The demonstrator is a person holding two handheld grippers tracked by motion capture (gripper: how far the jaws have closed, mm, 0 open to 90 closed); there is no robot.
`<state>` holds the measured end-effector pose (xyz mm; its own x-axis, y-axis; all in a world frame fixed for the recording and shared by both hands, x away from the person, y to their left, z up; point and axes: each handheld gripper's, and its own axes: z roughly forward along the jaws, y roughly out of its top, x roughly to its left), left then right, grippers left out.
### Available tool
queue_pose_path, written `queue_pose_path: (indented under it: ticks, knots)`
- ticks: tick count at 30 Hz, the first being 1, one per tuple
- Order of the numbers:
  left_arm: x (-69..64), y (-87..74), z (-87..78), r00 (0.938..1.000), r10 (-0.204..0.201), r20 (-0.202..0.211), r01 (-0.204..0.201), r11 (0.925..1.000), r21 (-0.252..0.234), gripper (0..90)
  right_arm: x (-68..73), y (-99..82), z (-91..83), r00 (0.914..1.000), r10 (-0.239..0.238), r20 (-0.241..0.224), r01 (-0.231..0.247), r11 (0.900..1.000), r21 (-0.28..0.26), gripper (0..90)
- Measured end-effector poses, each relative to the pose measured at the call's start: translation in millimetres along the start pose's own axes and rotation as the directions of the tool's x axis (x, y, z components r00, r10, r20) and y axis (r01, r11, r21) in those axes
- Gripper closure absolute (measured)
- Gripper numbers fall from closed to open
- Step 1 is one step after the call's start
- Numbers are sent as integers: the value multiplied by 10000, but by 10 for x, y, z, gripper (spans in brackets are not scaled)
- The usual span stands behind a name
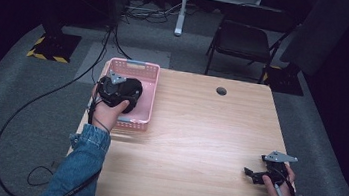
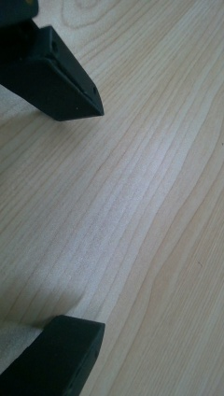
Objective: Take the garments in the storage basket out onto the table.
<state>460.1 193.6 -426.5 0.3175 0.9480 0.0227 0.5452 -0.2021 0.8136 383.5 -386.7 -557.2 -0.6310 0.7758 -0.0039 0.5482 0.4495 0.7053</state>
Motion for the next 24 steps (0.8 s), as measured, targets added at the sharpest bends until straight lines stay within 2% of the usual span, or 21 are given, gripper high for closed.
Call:
queue_pose_path:
  ticks: [5, 24]
  knots:
    - [21, 14, 69, 9999, -126, -14, 127, 9999, 61, 55, 0, 0, 0, 10000, 4, 0, -4, 10000, -2, 1]
    - [39, 100, 296, 10000, -22, -57, 23, 9998, 203, 64, 0, 0, 0, 10000, -1, 0, 1, 10000, 0, 1]
